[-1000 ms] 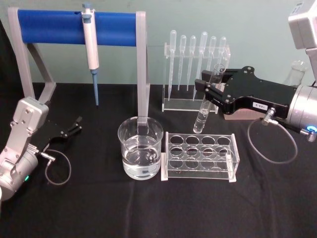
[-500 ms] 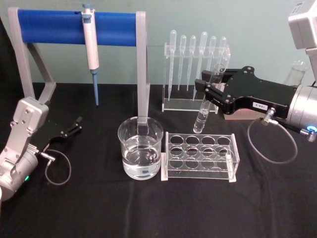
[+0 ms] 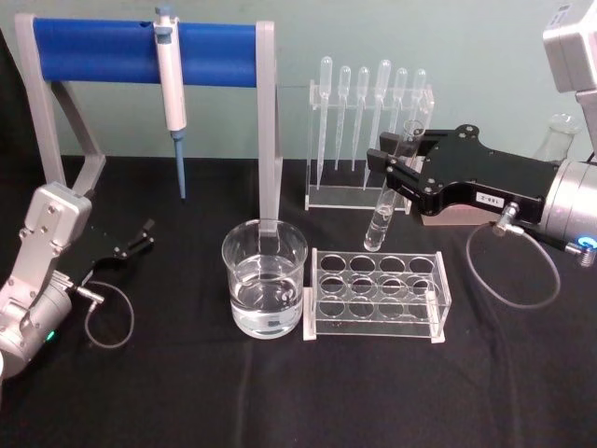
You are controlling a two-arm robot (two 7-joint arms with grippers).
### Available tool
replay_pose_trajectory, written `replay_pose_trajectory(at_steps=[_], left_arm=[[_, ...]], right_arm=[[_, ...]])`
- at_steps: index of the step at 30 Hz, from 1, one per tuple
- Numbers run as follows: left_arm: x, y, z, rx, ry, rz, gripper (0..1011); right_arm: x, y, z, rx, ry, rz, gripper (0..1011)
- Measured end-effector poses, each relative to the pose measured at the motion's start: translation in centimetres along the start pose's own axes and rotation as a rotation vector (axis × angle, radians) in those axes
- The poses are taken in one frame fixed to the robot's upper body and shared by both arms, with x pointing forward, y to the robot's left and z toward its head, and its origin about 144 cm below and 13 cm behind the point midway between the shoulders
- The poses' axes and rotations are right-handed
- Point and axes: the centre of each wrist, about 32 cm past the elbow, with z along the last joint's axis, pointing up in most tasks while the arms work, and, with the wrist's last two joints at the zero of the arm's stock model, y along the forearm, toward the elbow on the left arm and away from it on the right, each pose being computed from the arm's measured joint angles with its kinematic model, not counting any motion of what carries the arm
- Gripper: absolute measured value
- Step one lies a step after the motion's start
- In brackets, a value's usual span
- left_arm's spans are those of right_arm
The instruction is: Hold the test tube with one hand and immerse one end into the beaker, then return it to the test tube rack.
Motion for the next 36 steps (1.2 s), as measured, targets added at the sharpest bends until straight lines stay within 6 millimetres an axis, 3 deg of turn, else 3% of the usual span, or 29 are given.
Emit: replay_pose_trajectory(at_steps=[36], left_arm=[[0.00,0.00,0.00,0.000,0.000,0.000,1000]], right_arm=[[0.00,0.00,0.00,0.000,0.000,0.000,224]])
